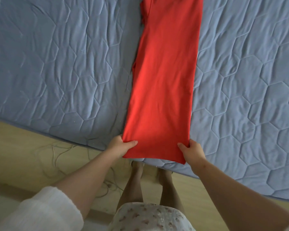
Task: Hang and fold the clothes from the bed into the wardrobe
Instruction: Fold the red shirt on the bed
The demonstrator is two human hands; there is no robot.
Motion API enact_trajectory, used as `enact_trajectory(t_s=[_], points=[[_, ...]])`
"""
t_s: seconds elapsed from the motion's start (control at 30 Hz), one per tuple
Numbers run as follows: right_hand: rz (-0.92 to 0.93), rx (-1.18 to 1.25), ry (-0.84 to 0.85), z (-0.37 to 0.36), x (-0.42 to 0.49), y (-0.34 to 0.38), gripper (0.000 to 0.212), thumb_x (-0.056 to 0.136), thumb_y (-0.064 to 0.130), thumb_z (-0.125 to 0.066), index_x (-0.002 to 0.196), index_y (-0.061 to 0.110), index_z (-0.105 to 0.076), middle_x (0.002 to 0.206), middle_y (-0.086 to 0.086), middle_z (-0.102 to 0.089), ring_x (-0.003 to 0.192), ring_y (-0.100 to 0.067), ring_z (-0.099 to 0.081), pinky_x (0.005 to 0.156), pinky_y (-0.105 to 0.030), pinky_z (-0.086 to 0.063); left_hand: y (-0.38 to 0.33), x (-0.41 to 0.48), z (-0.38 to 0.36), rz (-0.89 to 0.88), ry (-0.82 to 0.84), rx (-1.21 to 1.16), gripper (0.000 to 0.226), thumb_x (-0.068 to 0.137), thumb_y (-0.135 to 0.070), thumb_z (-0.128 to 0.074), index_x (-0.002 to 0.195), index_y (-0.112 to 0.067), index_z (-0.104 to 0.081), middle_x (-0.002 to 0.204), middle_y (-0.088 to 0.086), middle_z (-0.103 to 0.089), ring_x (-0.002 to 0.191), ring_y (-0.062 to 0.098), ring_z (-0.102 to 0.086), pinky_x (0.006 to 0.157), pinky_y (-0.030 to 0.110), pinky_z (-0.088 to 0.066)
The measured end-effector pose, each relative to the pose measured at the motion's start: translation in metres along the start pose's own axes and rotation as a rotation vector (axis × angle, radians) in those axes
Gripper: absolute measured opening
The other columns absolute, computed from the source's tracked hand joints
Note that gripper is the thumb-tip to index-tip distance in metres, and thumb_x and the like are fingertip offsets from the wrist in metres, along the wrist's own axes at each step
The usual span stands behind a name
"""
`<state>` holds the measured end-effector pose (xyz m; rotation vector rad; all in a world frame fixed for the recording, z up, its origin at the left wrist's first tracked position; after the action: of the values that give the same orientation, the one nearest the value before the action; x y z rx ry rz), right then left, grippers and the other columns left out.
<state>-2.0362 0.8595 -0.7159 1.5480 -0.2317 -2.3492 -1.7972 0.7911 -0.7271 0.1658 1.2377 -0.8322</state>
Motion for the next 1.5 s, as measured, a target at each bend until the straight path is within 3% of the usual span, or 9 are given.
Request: enact_trajectory(t_s=[0.17, 0.23, 0.33, 0.47, 0.67, 0.87, 1.07, 1.33, 1.5], points=[[-0.014, 0.228, 0.034, 0.007, -0.035, 0.002, 0.010, 0.093, 0.016, -0.053, 0.100, 0.009, -0.054, 0.088, -0.011, -0.062, 0.083, -0.028, -0.060, 0.083, -0.044, -0.051, -0.004, -0.034, 0.018, 0.044, 0.033, -0.284, 0.036, 0.078, -0.015, -0.073, 0.111, -0.003, -0.062, 0.107, 0.019, -0.067, 0.101, 0.033, -0.063, 0.096, 0.046, -0.047], [-0.020, 0.306, 0.065, 0.014, -0.053, 0.006, 0.006, 0.093, 0.014, -0.053, 0.096, 0.008, -0.053, 0.072, -0.006, -0.056, 0.064, -0.021, -0.055, 0.064, -0.037, -0.052, -0.008, -0.053, 0.027, 0.043, 0.034, -0.326, 0.038, 0.079, -0.017, -0.073, 0.113, -0.005, -0.061, 0.109, 0.018, -0.066, 0.102, 0.033, -0.063, 0.095, 0.046, -0.048], [-0.059, 0.376, 0.114, 0.023, -0.089, 0.006, 0.011, 0.093, 0.011, -0.053, 0.084, 0.008, -0.050, 0.059, -0.007, -0.048, 0.042, -0.016, -0.043, 0.036, -0.021, -0.038, -0.012, -0.091, 0.039, 0.050, 0.036, -0.352, 0.027, 0.080, -0.016, -0.072, 0.104, -0.010, -0.061, 0.100, 0.013, -0.066, 0.082, 0.025, -0.065, 0.070, 0.030, -0.053], [-0.135, 0.444, 0.171, 0.032, -0.144, -0.004, 0.013, 0.093, 0.010, -0.054, 0.081, 0.009, -0.051, 0.060, -0.007, -0.048, 0.034, -0.009, -0.044, 0.034, -0.016, -0.036, -0.007, -0.145, 0.050, 0.082, 0.079, -0.374, 0.025, 0.081, -0.011, -0.070, 0.103, -0.009, -0.060, 0.084, 0.007, -0.065, 0.065, 0.017, -0.059, 0.042, 0.016, -0.043], [-0.245, 0.455, 0.233, 0.037, -0.217, -0.032, 0.008, 0.093, 0.010, -0.055, 0.086, 0.008, -0.055, 0.054, -0.006, -0.050, 0.033, -0.011, -0.045, 0.033, -0.017, -0.039, 0.018, -0.211, 0.060, 0.149, 0.151, -0.298, 0.027, 0.079, -0.013, -0.072, 0.103, -0.006, -0.064, 0.091, 0.012, -0.069, 0.078, 0.026, -0.065, 0.068, 0.029, -0.054], [-0.329, 0.497, 0.341, 0.049, -0.251, -0.046, 0.006, 0.094, 0.007, -0.052, 0.089, 0.006, -0.055, 0.054, -0.008, -0.054, 0.032, -0.009, -0.050, 0.034, -0.017, -0.043, 0.025, -0.244, 0.056, 0.267, 0.180, -0.352, 0.011, 0.080, -0.015, -0.071, 0.084, -0.015, -0.060, 0.065, 0.002, -0.058, 0.054, 0.012, -0.051, 0.035, 0.013, -0.037], [-0.395, 0.604, 0.277, 0.067, -0.231, -0.021, 0.008, 0.090, 0.008, -0.057, 0.083, 0.008, -0.053, 0.053, -0.008, -0.054, 0.030, -0.011, -0.049, 0.034, -0.017, -0.043, -0.020, -0.232, 0.055, 0.299, 0.120, -0.535, 0.021, 0.084, -0.012, -0.066, 0.069, -0.011, -0.052, 0.034, -0.004, -0.049, 0.026, 0.003, -0.042, 0.028, 0.011, -0.033], [-0.291, 0.938, 0.225, 0.106, -0.167, 0.093, 0.019, 0.092, 0.014, -0.053, 0.074, 0.012, -0.049, 0.049, -0.005, -0.057, 0.051, -0.013, -0.049, 0.036, -0.015, -0.045, -0.130, -0.184, 0.076, 0.227, 0.136, -0.843, 0.029, 0.092, -0.013, -0.055, 0.064, -0.009, -0.046, 0.029, -0.002, -0.042, 0.023, 0.002, -0.039, 0.027, 0.012, -0.035], [-0.151, 0.801, 0.184, 0.140, -0.125, 0.180, 0.023, 0.092, 0.019, -0.051, 0.069, 0.016, -0.049, 0.042, 0.000, -0.054, 0.057, -0.012, -0.044, 0.045, -0.023, -0.043, -0.222, -0.153, 0.096, 0.100, 0.168, -0.911, 0.035, 0.095, -0.015, -0.047, 0.061, -0.008, -0.043, 0.028, -0.002, -0.041, 0.021, 0.003, -0.039, 0.028, 0.013, -0.037]])
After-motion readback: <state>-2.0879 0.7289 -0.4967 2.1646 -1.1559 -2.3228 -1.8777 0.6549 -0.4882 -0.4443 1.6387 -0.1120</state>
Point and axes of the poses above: each hand's wrist, its own x-axis towards the middle knuckle, its own z-axis out of the back of the hand, y = z × x, the point moved 3 cm from there along x, towards the middle knuckle
